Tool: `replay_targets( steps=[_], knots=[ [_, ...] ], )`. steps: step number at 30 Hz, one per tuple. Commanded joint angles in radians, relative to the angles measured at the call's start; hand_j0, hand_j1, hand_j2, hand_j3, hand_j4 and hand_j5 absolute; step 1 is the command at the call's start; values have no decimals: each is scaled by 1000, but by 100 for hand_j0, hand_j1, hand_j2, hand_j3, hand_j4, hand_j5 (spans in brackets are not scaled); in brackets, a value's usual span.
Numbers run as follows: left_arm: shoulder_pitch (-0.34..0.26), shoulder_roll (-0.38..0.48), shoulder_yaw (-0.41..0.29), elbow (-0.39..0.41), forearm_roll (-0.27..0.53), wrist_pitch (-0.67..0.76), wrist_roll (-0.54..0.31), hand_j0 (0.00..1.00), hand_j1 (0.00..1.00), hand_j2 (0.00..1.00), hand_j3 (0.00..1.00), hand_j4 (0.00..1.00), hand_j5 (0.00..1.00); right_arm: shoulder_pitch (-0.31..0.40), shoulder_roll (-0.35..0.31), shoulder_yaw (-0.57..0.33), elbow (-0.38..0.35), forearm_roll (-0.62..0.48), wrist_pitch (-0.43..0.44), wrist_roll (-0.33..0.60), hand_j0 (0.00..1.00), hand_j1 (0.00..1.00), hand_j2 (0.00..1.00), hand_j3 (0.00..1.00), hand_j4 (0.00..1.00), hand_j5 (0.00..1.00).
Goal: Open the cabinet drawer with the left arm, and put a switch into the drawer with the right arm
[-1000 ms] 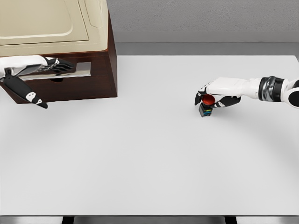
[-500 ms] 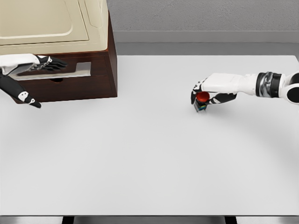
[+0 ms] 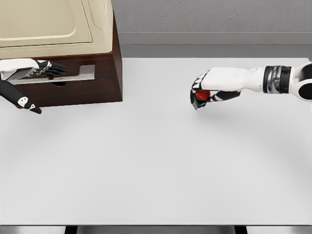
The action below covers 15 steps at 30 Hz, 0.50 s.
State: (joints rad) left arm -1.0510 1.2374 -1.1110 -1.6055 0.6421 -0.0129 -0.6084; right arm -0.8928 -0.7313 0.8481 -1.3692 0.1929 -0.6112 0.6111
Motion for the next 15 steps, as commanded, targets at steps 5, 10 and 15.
replay_targets(
  steps=[5,10,15],
  knots=[
    [6,4,3,1,-13,2,-2,100,100,100,100,100,100,-9,1,19,-18,-33,2,0,53,53,53,53,53,53],
    [29,1,14,6,-13,2,-2,100,100,100,100,100,100,-26,3,25,-17,-50,4,0,53,53,53,53,53,53],
    [49,10,14,1,-10,5,-2,100,100,100,100,100,100,-44,16,40,-14,-50,4,0,53,53,53,53,53,53]
  ],
)
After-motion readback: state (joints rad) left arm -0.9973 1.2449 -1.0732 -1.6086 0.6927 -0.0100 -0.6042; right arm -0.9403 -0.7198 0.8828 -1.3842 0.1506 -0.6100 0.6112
